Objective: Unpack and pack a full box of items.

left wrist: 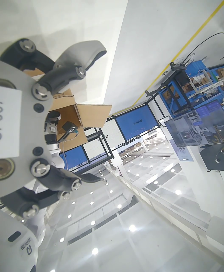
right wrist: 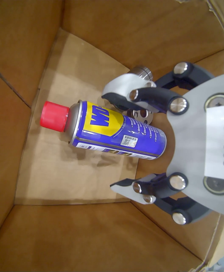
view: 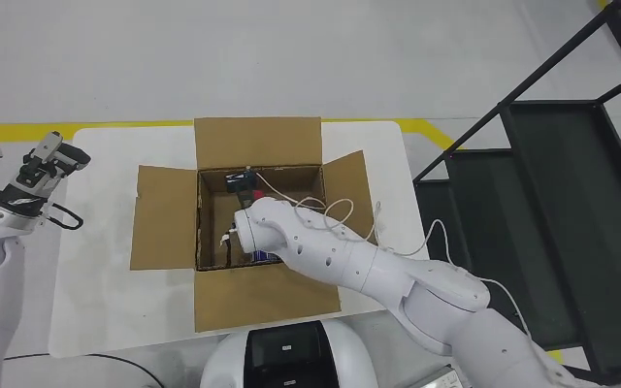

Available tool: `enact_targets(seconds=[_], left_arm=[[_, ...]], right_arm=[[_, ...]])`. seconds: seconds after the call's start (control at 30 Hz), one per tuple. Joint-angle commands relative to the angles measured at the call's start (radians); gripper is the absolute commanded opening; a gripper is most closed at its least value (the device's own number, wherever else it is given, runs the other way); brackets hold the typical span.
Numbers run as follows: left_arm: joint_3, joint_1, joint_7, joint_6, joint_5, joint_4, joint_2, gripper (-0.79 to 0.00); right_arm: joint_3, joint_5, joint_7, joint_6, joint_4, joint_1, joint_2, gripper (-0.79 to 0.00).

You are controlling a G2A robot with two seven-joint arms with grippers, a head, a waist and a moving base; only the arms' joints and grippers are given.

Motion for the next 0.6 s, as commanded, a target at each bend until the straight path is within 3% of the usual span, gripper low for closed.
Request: enact_targets(seconds=[0.0,0.57], left_arm=[[0.000,0.000,0.000,0.000,0.000,0.000,0.000,0.000],[0.000,0.000,0.000,0.000,0.000,0.000,0.000,0.000]], right_arm=[[0.004,0.001,-0.001,0.000,0.001,-0.002,-0.007,0.000],[0.016,-0.032,0.006,0.005,-0.026,-0.007,-0.010,0.000]])
